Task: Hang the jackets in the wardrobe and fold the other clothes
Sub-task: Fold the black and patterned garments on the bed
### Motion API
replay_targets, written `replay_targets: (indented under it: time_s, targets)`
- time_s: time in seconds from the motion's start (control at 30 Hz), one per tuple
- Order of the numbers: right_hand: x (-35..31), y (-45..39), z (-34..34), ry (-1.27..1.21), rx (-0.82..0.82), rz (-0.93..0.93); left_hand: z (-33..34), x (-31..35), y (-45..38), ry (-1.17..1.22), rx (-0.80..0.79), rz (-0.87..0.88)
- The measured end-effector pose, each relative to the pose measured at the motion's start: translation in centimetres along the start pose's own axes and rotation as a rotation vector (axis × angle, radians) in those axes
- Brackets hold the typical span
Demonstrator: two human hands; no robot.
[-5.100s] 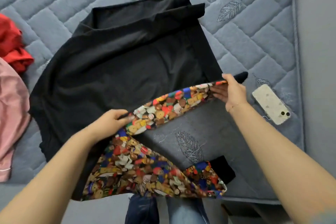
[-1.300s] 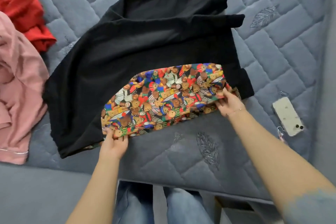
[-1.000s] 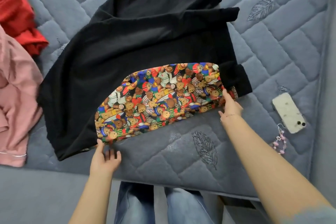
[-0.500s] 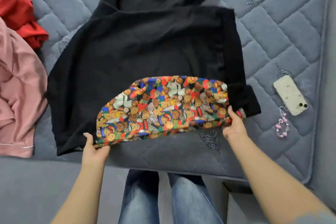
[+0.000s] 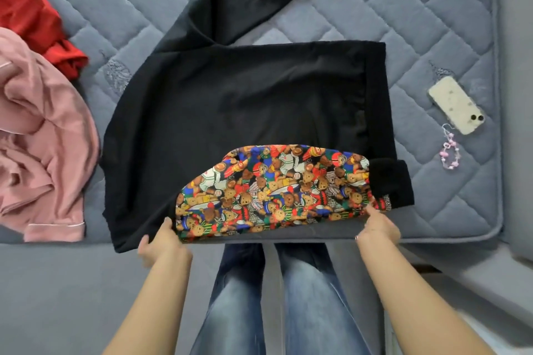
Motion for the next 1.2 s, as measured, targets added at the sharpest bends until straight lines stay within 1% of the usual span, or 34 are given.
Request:
replay_targets:
  time_s: [0.03,0.07,0.1,0.13,0.2,0.27,0.3,0.37,0.43,0.53,0.6,0.67,0.7,0.77,0.8,0.83,0.9,0.97,1.03,1.07,1.13,1.2]
  targets:
    - [-0.4,0.7,0.4,-0.025,-0.032,-0.059,0.2,2.0,1.4,-0.08,0.039,0.249]
    - [-0.8,1.7,1.3,-0.048,-0.102,-0.108,1.1,4.0,3.4,-0.169,0.02,0.5]
    - [-1.2,2.7,2.4,-0.061,-0.193,-0.136,2.5,5.5,5.4,-0.24,-0.028,0.708]
    - [-1.8,3.8,3.8,-0.065,-0.296,-0.155,4.2,6.6,7.4,-0.285,-0.095,0.846]
    - [-4.1,5.8,6.9,0.006,-0.48,-0.238,8.5,8.3,10.6,-0.367,-0.27,0.999]
    - [-7.5,7.3,10.2,0.138,-0.617,-0.395,13.2,9.8,13.8,-0.491,-0.426,1.125]
    - [-9.4,7.8,11.9,0.215,-0.669,-0.488,15.6,10.8,15.3,-0.55,-0.479,1.189]
    - [-13.7,8.1,15.7,0.357,-0.742,-0.674,20.4,13.3,18.2,-0.654,-0.543,1.323]
    - [-18.2,8.1,19.6,0.49,-0.784,-0.883,25.0,15.8,20.6,-0.734,-0.558,1.456]
    - [-24.2,8.0,25.4,0.708,-0.732,-1.257,31.7,18.6,22.8,-0.873,-0.503,1.584]
    - [-27.1,7.2,28.6,0.831,-0.678,-1.394,35.5,19.7,23.1,-1.074,-0.393,1.671]
    - [-28.9,6.1,31.1,0.997,-0.654,-1.458,38.0,20.4,22.5,-1.26,-0.294,1.717]
    - [-29.3,5.4,32.0,1.091,-0.658,-1.466,38.5,20.9,21.9,-1.31,-0.256,1.72]
    - [-29.8,4.4,33.0,1.236,-0.649,-1.483,38.7,21.7,21.0,-1.359,-0.213,1.712]
    - [-30.0,4.3,33.2,1.272,-0.632,-1.508,38.5,22.0,20.8,-1.366,-0.229,1.704]
    - [-30.3,4.4,33.1,1.279,-0.616,-1.54,38.3,22.0,21.0,-1.357,-0.272,1.708]
    - [-30.7,5.2,32.1,1.193,-0.618,-1.606,36.9,21.8,22.3,-1.294,-0.34,1.801]
    - [-30.9,6.3,29.5,1.009,-0.635,-1.675,33.9,21.7,24.2,-1.164,-0.334,1.943]
    - [-30.6,7.3,25.5,0.826,-0.624,-1.752,30.2,20.7,25.7,-1.045,-0.348,2.031]
    - [-30.0,7.6,23.2,0.768,-0.615,-1.776,28.4,19.8,26.0,-1.023,-0.355,2.058]
    - [-27.9,7.2,19.0,0.742,-0.608,-1.779,25.4,17.0,25.9,-1.044,-0.365,2.083]
    - [-25.2,6.0,15.7,0.805,-0.617,-1.744,23.4,13.4,25.1,-1.108,-0.386,2.077]
Point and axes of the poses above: each hand's wrist, its own y-axis away from the middle knuckle, its own z-axis out of the palm, x = y × z, the point moved 8 cm from there along -y, towards the middle knuckle, and after that the axes turned 9 degrees about -y, right-handed, at the moved point
